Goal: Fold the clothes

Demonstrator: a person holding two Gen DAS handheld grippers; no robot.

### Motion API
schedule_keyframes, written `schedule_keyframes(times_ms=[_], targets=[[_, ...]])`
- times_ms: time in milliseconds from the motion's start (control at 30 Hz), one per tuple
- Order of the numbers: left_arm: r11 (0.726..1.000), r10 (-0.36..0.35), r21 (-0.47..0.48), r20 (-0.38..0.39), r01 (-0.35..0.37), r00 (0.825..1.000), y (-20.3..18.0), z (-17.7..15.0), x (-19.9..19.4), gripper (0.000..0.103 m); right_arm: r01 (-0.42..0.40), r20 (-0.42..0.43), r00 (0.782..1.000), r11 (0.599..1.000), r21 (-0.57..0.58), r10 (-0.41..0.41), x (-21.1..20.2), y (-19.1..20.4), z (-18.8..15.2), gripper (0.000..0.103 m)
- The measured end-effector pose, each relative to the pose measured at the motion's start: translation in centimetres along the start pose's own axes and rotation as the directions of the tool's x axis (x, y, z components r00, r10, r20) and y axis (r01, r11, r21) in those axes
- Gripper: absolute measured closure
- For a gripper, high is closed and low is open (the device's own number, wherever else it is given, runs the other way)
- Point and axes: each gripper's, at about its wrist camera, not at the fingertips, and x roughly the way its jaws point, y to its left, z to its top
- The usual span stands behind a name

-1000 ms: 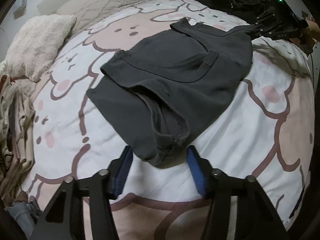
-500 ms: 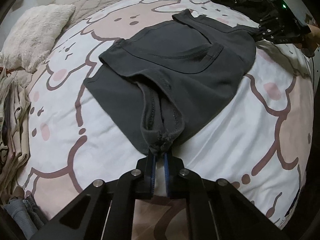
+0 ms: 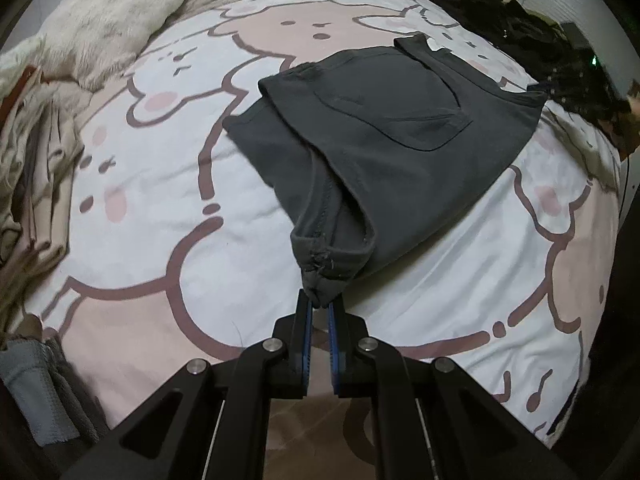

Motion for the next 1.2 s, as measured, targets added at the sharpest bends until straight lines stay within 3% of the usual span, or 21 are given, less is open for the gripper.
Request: schedule_keyframes(times_ms=[100,200,333,467,500,600,700,800,900,1000,1067,1133,1200], targets=[[0.997,-0.048,-0.063,-0.073,0.044,0.996,0.9,-0.6,1.1,0.094,0.01,-0.026,1.0,1.0,-0.023,-0.01,0.9,0.1,-0.6,0.094],[0.997,-0.034,-0.072,-0.088,0.028,0.996,1.4,-1.4,1.2,0.094,0.019,-0.051,0.998,0.999,-0.047,-0.021,1.9,0.2,-1.1,0.094],[0.999,0.003,-0.037,-0.036,-0.004,0.999,0.9,-0.9,-0.6,0.094,-0.017,-0.013,1.0,0.999,-0.03,0.017,0.6,0.0,-1.0,0.094],[0.999,-0.029,0.024,0.046,0.028,0.999,-1.4,0.7,-2.5,0.094,-0.098,0.084,0.992,0.995,-0.006,0.099,-2.4,0.2,-0.1,0.094],[0.998,-0.044,0.038,0.058,0.042,0.997,-2.0,1.0,-2.6,0.09,-0.119,0.109,0.987,0.993,-0.001,0.118,-3.2,0.2,0.1,0.094],[0.997,-0.05,0.066,0.055,0.046,0.997,-3.4,2.2,-2.0,0.056,-0.126,0.111,0.986,0.992,0.002,0.125,-3.2,0.5,0.8,0.094],[0.998,0.02,0.064,-0.012,-0.02,1.0,-3.0,2.4,0.1,0.054,-0.168,0.054,0.984,0.986,-0.014,0.169,-1.7,1.1,0.7,0.094],[0.995,0.103,0.025,-0.098,-0.101,0.99,-1.0,1.3,2.0,0.054,-0.2,-0.007,0.98,0.978,-0.053,0.2,-0.5,2.0,-0.2,0.094],[0.991,0.121,-0.043,-0.114,-0.126,0.986,1.2,0.5,1.7,0.054,-0.194,-0.047,0.981,0.978,-0.077,0.191,0.2,2.2,-1.2,0.094],[0.985,0.164,-0.04,-0.062,-0.167,0.984,1.3,0.8,-0.4,0.054,-0.196,-0.032,0.98,0.981,-0.012,0.196,0.0,0.7,-1.5,0.094],[0.989,0.145,-0.009,0.012,-0.145,0.989,-0.1,1.6,-2.4,0.054,-0.221,0.013,0.975,0.969,0.114,0.221,-0.4,-1.6,-1.3,0.094],[0.993,0.109,0.042,0.081,-0.113,0.991,-2.3,2.7,-3.8,0.054,-0.246,0.027,0.969,0.939,0.24,0.247,-0.3,-3.4,-1.0,0.093],[0.99,0.068,0.114,0.137,-0.084,0.988,-5.4,4.1,-4.3,0.054,-0.304,0.039,0.95,0.886,0.351,0.311,0.0,-4.8,-1.1,0.093]])
